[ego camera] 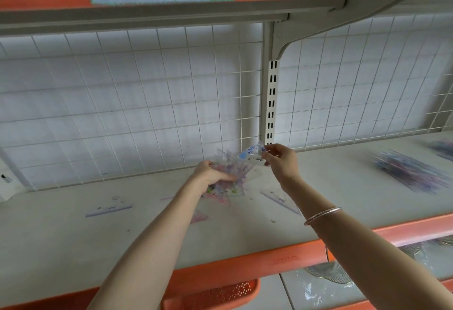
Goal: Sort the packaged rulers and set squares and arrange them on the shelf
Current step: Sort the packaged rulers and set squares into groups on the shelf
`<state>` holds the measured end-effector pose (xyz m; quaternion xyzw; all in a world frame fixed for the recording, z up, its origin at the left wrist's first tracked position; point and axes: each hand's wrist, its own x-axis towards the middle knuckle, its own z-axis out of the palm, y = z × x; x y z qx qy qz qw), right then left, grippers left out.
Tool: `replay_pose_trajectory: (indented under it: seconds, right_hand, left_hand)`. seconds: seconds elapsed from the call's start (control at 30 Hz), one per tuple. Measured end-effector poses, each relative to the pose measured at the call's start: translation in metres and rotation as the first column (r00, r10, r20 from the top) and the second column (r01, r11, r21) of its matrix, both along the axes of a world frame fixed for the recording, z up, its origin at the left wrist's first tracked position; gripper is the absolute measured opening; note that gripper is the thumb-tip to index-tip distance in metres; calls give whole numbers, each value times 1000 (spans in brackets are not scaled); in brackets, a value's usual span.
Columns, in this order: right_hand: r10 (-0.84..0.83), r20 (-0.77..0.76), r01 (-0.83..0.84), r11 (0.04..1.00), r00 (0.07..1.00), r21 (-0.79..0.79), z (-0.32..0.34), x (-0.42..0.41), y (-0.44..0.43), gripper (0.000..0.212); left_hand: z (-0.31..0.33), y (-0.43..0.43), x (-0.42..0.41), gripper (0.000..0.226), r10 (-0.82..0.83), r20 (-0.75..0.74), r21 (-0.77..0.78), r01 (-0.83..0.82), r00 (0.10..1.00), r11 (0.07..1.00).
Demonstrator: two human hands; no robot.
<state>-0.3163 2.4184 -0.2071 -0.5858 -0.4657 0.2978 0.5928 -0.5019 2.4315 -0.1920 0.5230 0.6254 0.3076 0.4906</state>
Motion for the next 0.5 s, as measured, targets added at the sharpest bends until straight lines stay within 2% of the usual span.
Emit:
replay_pose_trajectory:
  seconds: [0.1,0.17,0.3,0.5]
  right_hand:
    - [54,22,-54,998,998,-17,0,-22,3,10]
    - [96,21,-96,995,995,-26,0,-41,5,10]
    - [221,61,-215,972,973,-96,-1,-87,6,10]
    - [396,149,-368,912,906,-183,-7,-164,0,16]
  left_hand:
    - [-3,3,-35,85,121,28,72,-122,992,990]
    - [-4,3,-60,93,215,41,128,-218,976,967]
    - [-3,-1,-114,91,359,105,174,-373,927,912]
    - [3,-10,-189,89,479,132,199,-497,868,845]
